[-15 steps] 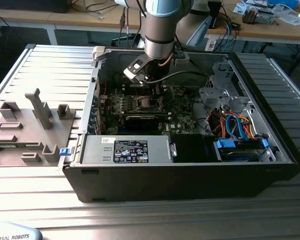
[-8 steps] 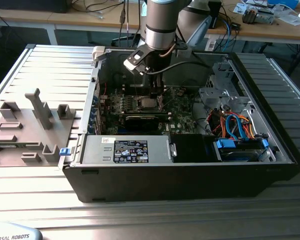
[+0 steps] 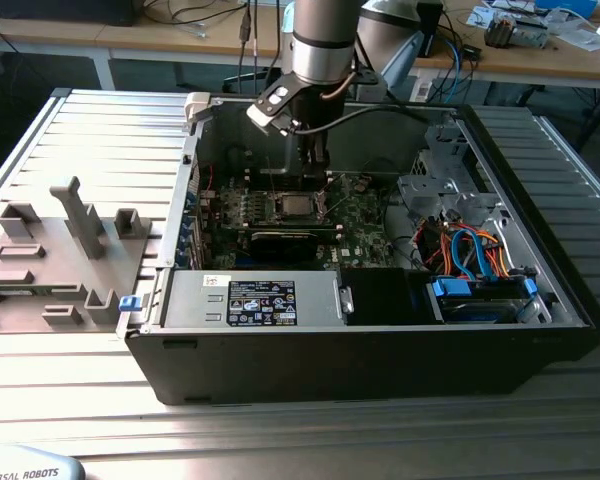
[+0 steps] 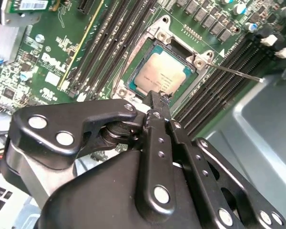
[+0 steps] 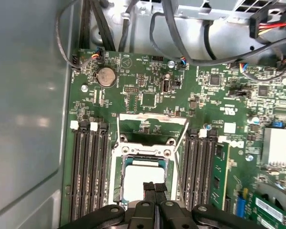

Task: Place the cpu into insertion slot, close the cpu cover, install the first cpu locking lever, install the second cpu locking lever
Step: 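Place the cpu into insertion slot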

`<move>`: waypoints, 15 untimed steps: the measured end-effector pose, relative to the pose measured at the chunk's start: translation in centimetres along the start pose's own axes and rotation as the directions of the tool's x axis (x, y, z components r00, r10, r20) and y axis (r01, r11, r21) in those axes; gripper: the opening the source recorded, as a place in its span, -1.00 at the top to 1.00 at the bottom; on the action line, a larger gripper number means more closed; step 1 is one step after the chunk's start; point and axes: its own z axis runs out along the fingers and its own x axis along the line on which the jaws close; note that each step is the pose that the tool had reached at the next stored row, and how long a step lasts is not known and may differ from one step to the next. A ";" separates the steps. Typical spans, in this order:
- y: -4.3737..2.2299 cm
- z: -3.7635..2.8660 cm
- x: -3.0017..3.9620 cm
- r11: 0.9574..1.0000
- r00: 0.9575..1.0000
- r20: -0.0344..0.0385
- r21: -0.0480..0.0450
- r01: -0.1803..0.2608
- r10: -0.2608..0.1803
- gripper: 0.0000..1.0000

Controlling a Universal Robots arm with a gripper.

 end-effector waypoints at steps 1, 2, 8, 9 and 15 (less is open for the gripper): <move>0.00 -0.25 -0.01 1.000 1.000 0.000 0.000 0.000 0.000 0.79; -0.01 -0.68 -0.03 1.000 1.000 0.000 0.000 0.000 0.000 0.79; -0.02 -1.87 -0.09 1.000 1.000 0.000 0.000 0.000 0.000 0.79; -0.02 -2.04 -0.10 1.000 1.000 0.000 0.000 0.000 0.000 0.79; -0.02 -2.58 -0.12 1.000 1.000 0.000 0.000 0.000 0.000 0.79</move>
